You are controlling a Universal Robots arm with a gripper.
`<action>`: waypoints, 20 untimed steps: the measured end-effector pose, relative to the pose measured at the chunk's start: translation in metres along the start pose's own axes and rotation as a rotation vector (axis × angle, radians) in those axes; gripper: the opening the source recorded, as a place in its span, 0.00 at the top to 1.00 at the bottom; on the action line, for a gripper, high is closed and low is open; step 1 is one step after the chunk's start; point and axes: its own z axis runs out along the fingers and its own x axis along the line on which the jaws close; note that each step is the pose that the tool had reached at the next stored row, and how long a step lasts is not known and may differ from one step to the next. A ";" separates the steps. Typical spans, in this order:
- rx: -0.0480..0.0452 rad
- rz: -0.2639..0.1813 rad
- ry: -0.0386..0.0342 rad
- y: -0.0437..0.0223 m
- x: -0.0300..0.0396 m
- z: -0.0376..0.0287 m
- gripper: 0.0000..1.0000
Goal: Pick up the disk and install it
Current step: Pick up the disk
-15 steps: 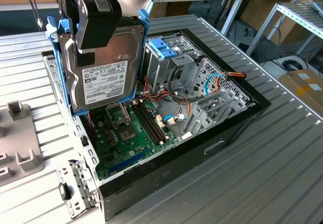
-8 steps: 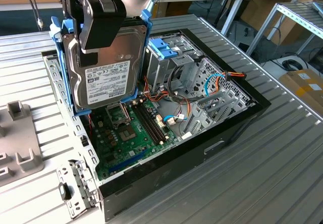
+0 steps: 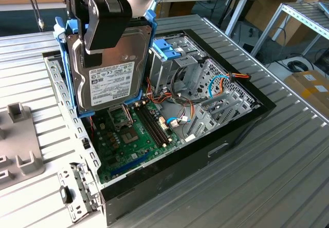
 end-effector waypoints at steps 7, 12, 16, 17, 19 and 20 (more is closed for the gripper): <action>0.0000 0.000 -0.0001 -0.0029 0.0002 -0.0001 0.63; 0.0000 0.000 0.0000 -0.0047 0.0003 -0.0002 0.63; 0.0000 0.000 0.0000 -0.0060 0.0003 -0.0002 0.63; -0.0001 0.000 0.0001 -0.0065 0.0004 -0.0002 0.63; 0.0000 0.000 0.0000 -0.0073 0.0004 -0.0002 0.63; -0.0001 0.000 0.0000 -0.0077 0.0004 -0.0003 0.63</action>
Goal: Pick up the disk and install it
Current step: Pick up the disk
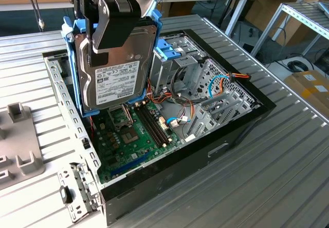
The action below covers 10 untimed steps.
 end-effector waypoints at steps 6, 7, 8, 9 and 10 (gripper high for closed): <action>0.0000 0.000 0.0000 -0.0027 0.0001 -0.0001 0.63; 0.0000 0.000 0.0000 -0.0032 0.0001 -0.0001 0.63; 0.0000 0.000 0.0000 -0.0037 0.0002 -0.0002 0.63; 0.0000 0.000 0.0000 -0.0040 0.0002 -0.0002 0.63; 0.0000 0.000 0.0000 -0.0046 0.0002 -0.0002 0.63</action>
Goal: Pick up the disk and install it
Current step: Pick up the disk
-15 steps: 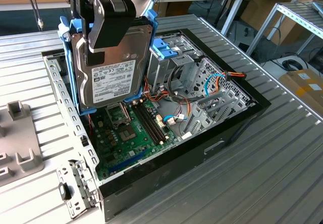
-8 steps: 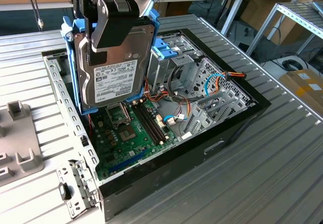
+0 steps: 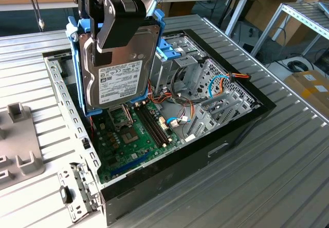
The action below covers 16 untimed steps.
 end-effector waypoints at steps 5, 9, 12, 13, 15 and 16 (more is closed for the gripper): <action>0.0001 0.000 -0.0001 -0.0020 0.0001 0.0000 0.63; 0.0000 0.000 0.0000 -0.0036 0.0002 -0.0001 0.63; 0.0000 0.000 0.0000 -0.0047 0.0003 -0.0002 0.63; 0.0001 0.000 -0.0001 -0.0049 0.0003 -0.0002 0.63; 0.0000 0.000 -0.0001 -0.0056 0.0004 -0.0002 0.63; 0.0000 0.000 0.0000 -0.0058 0.0004 -0.0002 0.63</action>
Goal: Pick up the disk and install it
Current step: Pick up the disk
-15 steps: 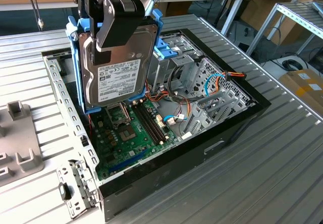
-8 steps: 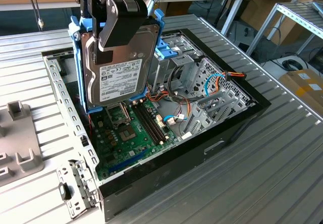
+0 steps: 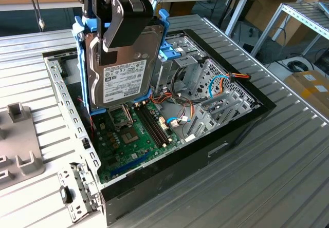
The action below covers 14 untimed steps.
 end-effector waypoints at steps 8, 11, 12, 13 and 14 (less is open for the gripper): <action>-0.0001 0.000 0.0001 -0.0022 0.0006 -0.0002 0.63; 0.0000 0.000 0.0000 -0.0030 0.0009 -0.0002 0.63; 0.0000 0.000 0.0000 -0.0034 0.0011 -0.0002 0.63; 0.0000 0.000 0.0000 -0.0036 0.0011 -0.0002 0.63; 0.0000 0.000 0.0000 -0.0038 0.0012 -0.0002 0.63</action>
